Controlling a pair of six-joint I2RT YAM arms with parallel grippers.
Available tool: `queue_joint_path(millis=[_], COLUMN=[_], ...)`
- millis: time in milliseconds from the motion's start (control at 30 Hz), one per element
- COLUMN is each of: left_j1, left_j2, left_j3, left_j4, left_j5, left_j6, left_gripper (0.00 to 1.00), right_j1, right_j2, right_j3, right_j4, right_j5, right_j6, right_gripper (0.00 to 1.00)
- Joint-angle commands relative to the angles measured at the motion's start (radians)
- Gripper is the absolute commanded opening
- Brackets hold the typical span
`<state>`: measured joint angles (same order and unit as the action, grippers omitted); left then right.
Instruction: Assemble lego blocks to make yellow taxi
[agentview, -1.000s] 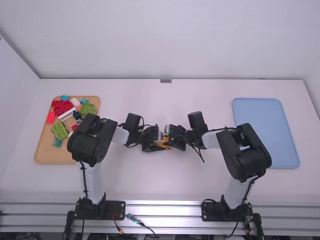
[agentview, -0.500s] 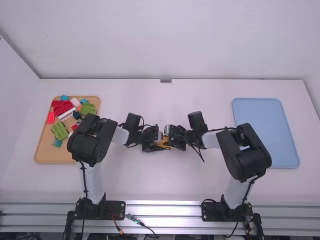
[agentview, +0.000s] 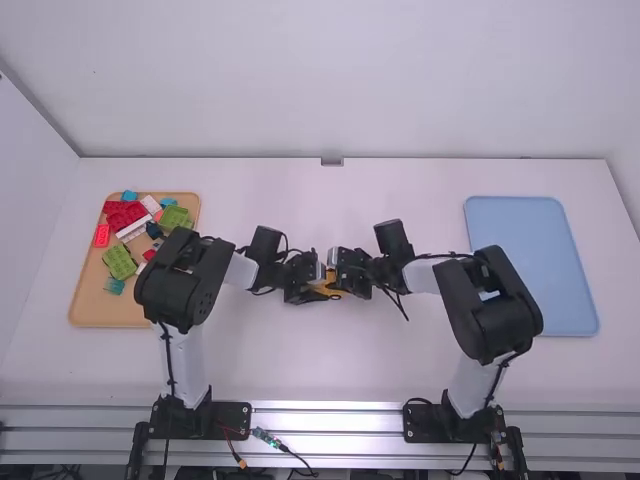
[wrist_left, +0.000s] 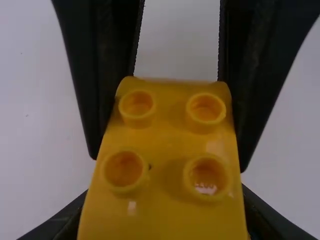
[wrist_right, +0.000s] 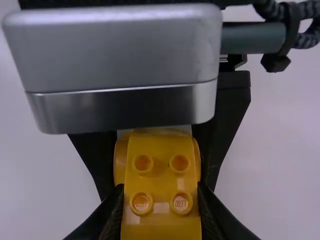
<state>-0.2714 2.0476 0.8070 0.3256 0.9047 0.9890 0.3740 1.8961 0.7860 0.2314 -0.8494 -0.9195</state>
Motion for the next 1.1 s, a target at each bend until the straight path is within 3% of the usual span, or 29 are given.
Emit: queue_joint_path(millis=[0, 133, 233, 500, 767, 1067], left_j1=[-0.003, -0.003, -0.004, -0.003, -0.004, -0.003], left_j2=[0.039, 0.039, 0.039, 0.039, 0.039, 0.039], left_j3=[-0.015, -0.015, -0.015, -0.015, -0.015, -0.015], left_j4=[-0.017, -0.014, -0.014, 0.001, 0.010, 0.016], left_j5=[-0.098, -0.101, -0.106, -0.108, -0.109, -0.109], left_j6=[0.030, 0.030, 0.030, 0.029, 0.030, 0.029], left_gripper=[0.02, 0.02, 0.02, 0.02, 0.02, 0.02], right_j1=[0.000, -0.002, -0.014, 0.006, 0.009, -0.016], right_j2=[0.027, 0.122, 0.142, 0.018, 0.013, 0.011], right_j3=[0.002, 0.047, 0.082, 0.089, -0.042, -0.079], right_j4=[0.003, 0.020, -0.063, -0.247, 0.034, 0.084], right_j5=[0.035, 0.010, -0.037, -0.022, 0.035, 0.036], right_j6=[-0.005, 0.024, -0.037, -0.148, 0.027, 0.059], right_gripper=[0.00, 0.00, 0.00, 0.00, 0.00, 0.00])
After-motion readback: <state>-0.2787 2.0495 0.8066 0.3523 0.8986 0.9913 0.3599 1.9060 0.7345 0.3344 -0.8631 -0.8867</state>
